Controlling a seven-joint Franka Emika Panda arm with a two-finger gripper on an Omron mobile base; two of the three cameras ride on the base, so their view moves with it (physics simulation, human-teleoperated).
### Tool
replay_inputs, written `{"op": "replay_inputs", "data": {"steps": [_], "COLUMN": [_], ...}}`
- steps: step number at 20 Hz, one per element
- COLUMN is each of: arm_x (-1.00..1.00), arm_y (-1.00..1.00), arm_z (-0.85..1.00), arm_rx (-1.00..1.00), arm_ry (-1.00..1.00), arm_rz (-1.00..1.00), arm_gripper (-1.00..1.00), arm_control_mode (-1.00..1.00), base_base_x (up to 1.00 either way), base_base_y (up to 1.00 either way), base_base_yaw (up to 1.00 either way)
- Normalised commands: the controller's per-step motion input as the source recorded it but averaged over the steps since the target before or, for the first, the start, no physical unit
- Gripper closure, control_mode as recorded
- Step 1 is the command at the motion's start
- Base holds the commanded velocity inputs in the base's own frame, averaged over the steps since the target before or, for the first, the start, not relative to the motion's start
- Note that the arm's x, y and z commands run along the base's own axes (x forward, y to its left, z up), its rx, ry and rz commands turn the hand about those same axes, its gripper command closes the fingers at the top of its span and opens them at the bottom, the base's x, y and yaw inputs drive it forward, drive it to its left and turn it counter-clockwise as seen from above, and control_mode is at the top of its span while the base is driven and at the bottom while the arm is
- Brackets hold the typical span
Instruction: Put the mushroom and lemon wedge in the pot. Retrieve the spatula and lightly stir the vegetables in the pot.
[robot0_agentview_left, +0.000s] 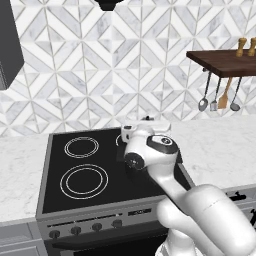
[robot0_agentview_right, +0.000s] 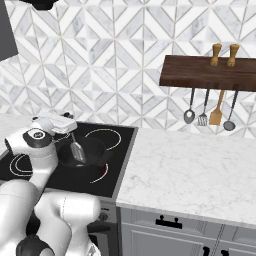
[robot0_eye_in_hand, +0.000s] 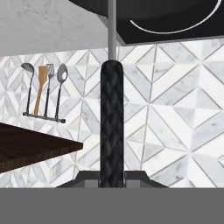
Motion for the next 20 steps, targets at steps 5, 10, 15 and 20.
{"op": "replay_inputs", "data": {"steps": [5,10,15,20], "arm_x": [0.16,0.15,0.09,0.04], "arm_y": [0.11,0.19,0.04,0.00], "arm_z": [-0.25,-0.12,-0.45,-0.35], "arm_rx": [0.00,0.00,0.00,0.00], "arm_ry": [0.00,0.02,0.16,0.04], "arm_rz": [0.00,0.00,0.00,0.00], "arm_gripper": [1.00,1.00,1.00,1.00], "arm_control_mode": [-1.00,-1.00,-1.00,-1.00], "base_base_x": [0.00,0.00,0.00,0.00], "base_base_y": [0.00,0.00,0.00,0.00], "base_base_yaw": [0.00,0.00,0.00,0.00]}}
